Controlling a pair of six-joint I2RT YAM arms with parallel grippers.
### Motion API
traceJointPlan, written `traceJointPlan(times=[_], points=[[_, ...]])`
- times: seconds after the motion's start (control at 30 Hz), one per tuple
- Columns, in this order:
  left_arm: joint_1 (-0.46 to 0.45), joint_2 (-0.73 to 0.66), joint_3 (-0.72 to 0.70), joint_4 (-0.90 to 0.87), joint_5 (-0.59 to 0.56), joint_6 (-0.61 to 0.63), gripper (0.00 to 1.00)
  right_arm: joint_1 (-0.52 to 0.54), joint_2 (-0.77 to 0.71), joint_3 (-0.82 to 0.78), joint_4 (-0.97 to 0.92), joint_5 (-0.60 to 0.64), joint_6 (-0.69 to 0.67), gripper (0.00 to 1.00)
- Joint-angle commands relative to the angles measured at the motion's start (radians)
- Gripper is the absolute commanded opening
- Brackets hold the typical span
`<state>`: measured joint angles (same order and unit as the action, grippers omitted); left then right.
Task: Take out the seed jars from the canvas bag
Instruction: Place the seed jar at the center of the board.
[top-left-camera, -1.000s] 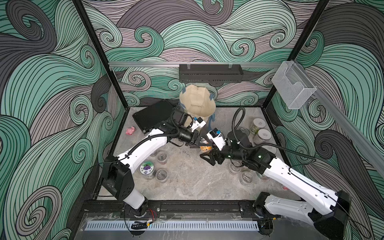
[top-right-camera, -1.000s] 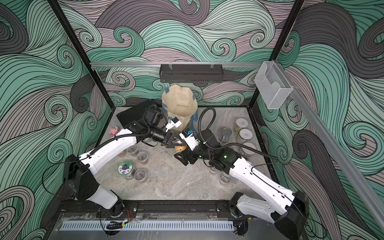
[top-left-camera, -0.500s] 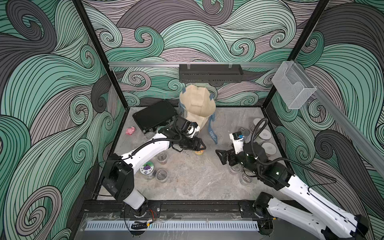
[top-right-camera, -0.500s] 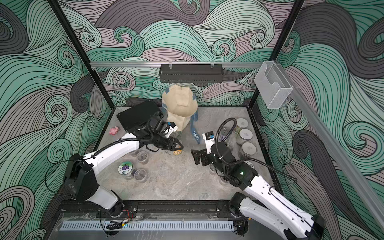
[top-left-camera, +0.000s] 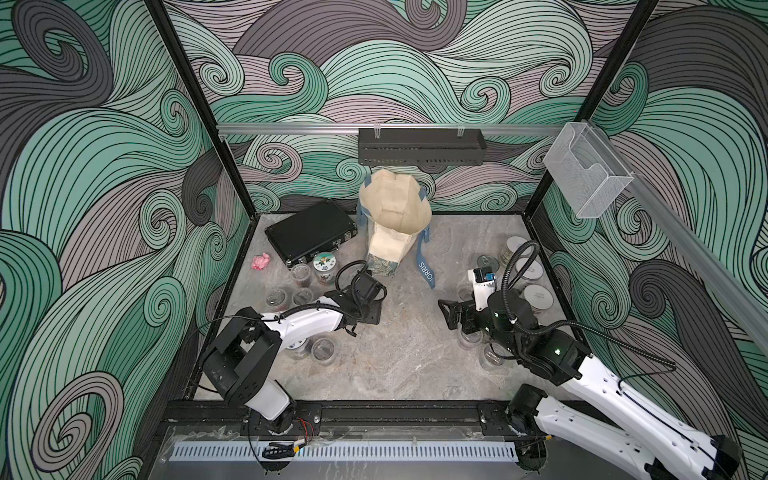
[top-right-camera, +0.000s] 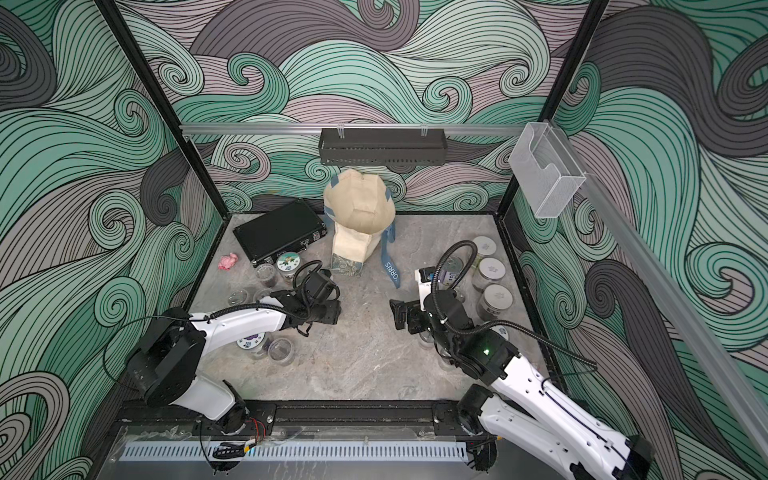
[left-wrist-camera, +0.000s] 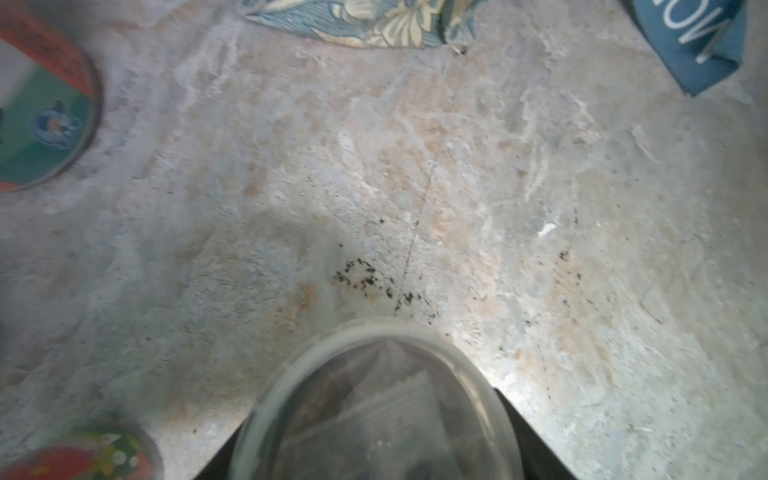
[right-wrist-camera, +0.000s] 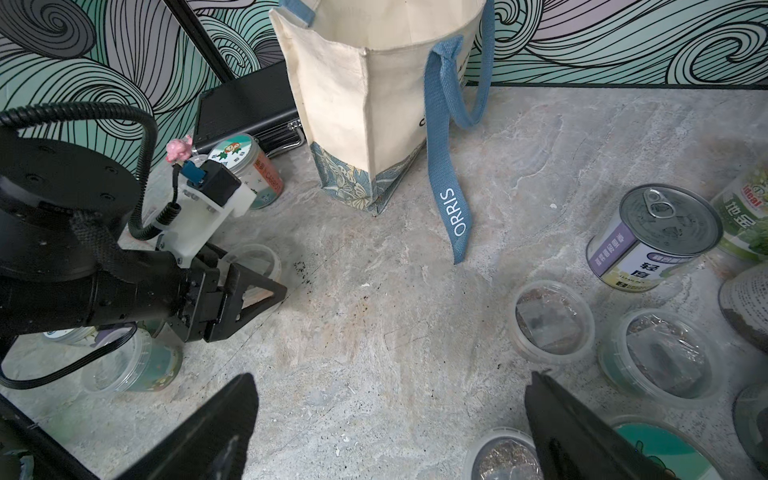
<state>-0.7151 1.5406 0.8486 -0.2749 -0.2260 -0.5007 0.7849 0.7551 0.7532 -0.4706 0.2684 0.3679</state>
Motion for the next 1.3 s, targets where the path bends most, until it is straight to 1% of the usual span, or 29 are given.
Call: traceJointPlan(times=[0.0, 0.1, 0.2, 0.43, 0.63, 0.83, 1.03, 1.17, 1.27], points=[[0.002, -0.02, -0.019, 0.046, -0.137, -0.047, 0.65, -0.006, 0.01, -0.008, 0.016, 0.004, 0.014, 0.99], [0.019, -0.025, -0.028, 0.063, -0.15, -0.045, 0.65, -0.007, 0.017, -0.008, 0.021, 0.001, 0.013, 0.99], [0.056, -0.026, -0.032, 0.083, -0.142, -0.044, 0.65, -0.008, 0.025, -0.007, 0.024, -0.005, 0.017, 0.99], [0.165, -0.011, -0.033, 0.144, -0.077, -0.044, 0.65, -0.009, 0.04, -0.003, 0.032, -0.014, 0.02, 0.99], [0.229, 0.037, -0.009, 0.159, -0.043, -0.057, 0.66, -0.009, 0.056, 0.005, 0.038, -0.023, 0.022, 0.99], [0.242, 0.079, 0.01, 0.157, -0.022, -0.065, 0.67, -0.01, 0.058, 0.006, 0.039, -0.021, 0.021, 0.99], [0.244, 0.093, 0.009, 0.174, 0.005, -0.082, 0.68, -0.012, 0.064, 0.006, 0.043, -0.024, 0.02, 0.99], [0.248, 0.086, 0.019, 0.148, -0.003, -0.087, 0.74, -0.012, 0.062, 0.003, 0.043, -0.024, 0.021, 0.99], [0.248, 0.062, 0.031, 0.097, -0.009, -0.096, 0.84, -0.014, 0.057, -0.002, 0.042, -0.023, 0.022, 0.99]])
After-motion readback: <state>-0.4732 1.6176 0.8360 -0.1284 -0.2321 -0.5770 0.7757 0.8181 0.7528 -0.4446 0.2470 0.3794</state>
